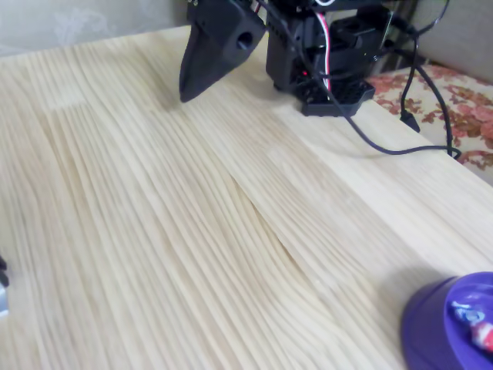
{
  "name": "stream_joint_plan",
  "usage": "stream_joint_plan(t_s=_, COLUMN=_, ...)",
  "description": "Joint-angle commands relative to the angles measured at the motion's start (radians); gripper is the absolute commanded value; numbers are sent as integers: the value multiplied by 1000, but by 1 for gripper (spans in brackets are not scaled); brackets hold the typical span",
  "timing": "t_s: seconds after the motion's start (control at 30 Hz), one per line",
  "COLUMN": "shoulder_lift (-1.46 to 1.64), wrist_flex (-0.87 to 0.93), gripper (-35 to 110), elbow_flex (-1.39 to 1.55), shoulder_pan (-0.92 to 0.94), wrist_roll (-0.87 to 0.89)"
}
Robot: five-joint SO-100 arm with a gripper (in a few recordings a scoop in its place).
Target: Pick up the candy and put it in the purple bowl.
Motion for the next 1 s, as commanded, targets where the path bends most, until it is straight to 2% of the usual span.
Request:
stream_joint_plan(t_s=0.0, shoulder_lift=23, wrist_flex=-5, gripper=-1, elbow_flex=-14, shoulder_pan=2, wrist_roll=17)
stream_joint_plan(t_s=0.97, shoulder_lift=23, wrist_flex=-3, gripper=-1, elbow_flex=-14, shoulder_pan=12, wrist_roll=25)
